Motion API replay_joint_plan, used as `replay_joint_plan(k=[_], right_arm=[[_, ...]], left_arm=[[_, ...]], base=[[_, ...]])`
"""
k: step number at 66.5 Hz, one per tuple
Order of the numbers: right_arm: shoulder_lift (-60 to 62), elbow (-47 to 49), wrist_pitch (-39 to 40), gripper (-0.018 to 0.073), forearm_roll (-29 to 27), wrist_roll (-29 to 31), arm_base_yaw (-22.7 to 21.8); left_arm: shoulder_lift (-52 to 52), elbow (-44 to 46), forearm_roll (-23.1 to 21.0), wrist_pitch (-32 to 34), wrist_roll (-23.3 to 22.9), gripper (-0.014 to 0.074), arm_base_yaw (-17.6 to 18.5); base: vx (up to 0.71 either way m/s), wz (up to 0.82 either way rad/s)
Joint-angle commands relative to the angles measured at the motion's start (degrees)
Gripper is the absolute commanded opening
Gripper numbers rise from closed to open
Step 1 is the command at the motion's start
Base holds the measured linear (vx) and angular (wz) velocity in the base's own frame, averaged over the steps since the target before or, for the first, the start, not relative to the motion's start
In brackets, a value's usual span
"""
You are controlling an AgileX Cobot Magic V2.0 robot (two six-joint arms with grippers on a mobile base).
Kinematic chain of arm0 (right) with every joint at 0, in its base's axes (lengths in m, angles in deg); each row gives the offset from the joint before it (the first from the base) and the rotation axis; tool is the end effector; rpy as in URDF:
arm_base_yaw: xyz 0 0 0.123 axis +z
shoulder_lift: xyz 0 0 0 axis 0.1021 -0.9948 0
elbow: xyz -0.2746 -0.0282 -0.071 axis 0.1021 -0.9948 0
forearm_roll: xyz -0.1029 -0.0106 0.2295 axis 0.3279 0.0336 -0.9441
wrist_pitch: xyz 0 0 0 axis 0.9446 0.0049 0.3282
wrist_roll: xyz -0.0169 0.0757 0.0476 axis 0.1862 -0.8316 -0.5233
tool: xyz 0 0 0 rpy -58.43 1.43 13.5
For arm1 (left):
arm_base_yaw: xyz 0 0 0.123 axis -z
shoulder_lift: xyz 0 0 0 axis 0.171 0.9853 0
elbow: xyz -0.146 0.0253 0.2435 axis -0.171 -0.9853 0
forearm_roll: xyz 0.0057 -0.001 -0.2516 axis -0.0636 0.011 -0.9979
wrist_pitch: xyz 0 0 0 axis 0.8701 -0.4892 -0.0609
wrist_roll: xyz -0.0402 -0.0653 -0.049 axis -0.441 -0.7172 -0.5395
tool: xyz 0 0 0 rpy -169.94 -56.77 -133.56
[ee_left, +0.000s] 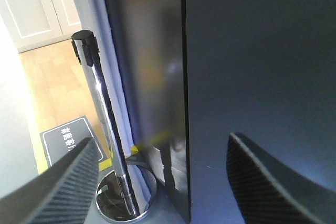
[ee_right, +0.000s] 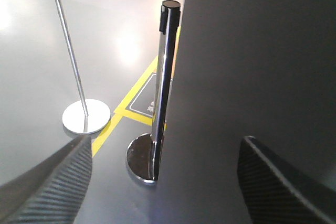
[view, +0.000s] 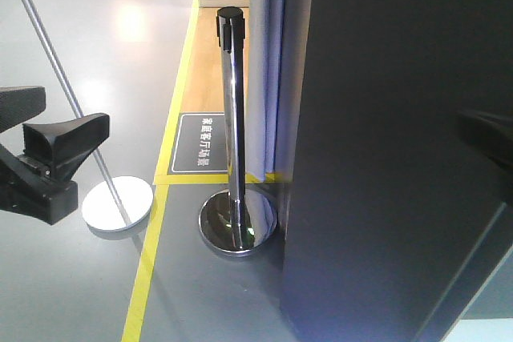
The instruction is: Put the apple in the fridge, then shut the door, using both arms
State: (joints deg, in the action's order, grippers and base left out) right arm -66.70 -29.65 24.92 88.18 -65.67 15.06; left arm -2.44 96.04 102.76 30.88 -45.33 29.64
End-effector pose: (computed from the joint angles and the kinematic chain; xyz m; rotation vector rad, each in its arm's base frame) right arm 0.1416 0.0508 0.3942 -0.3760 1.8924 0.1793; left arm 0.1477 -0.0949 0.3770 0.4016 1.8266 -0.3243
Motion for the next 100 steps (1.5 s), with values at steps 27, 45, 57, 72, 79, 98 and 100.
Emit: replay_joint_plan(k=[27,45,57,72,79,98,100], right_arm=[[-17.5,12.1,15.5,0.0546,15.4,-16.7,-8.3],[-19.1,15.3,18.1,0.0546,17.3,-19.2,-22.4],[-26.6,19.9,20.8,0.0546,17.3,-19.1,-23.6],[-40.1,33.1,19.7,0.0546,17.2,-19.2,-24.2],[-46.3,40.3,18.0,0.0546,17.2,-19.1,-24.2],[-58.8,54.1,12.3,0.0545,16.0,-19.1,-24.2],[-59.5,54.8,12.1,0.0545,15.8,-19.1,-24.2]], left_arm=[[-0.5,1.5,0.7,3.0,-0.5,0.0503,-0.1],[-0.5,1.5,0.7,2.6,-0.5,0.0503,-0.1],[-0.5,1.5,0.7,2.3,-0.5,0.0503,-0.1],[-0.5,1.5,0.7,2.2,-0.5,0.0503,-0.1],[-0.5,1.5,0.7,2.2,-0.5,0.0503,-0.1],[-0.5,1.5,0.7,2.0,-0.5,0.0503,-0.1],[-0.5,1.5,0.7,2.0,-0.5,0.0503,-0.1]], base=[[0.0,0.0],[0.0,0.0],[0.0,0.0],[0.0,0.0],[0.0,0.0],[0.0,0.0],[0.0,0.0]])
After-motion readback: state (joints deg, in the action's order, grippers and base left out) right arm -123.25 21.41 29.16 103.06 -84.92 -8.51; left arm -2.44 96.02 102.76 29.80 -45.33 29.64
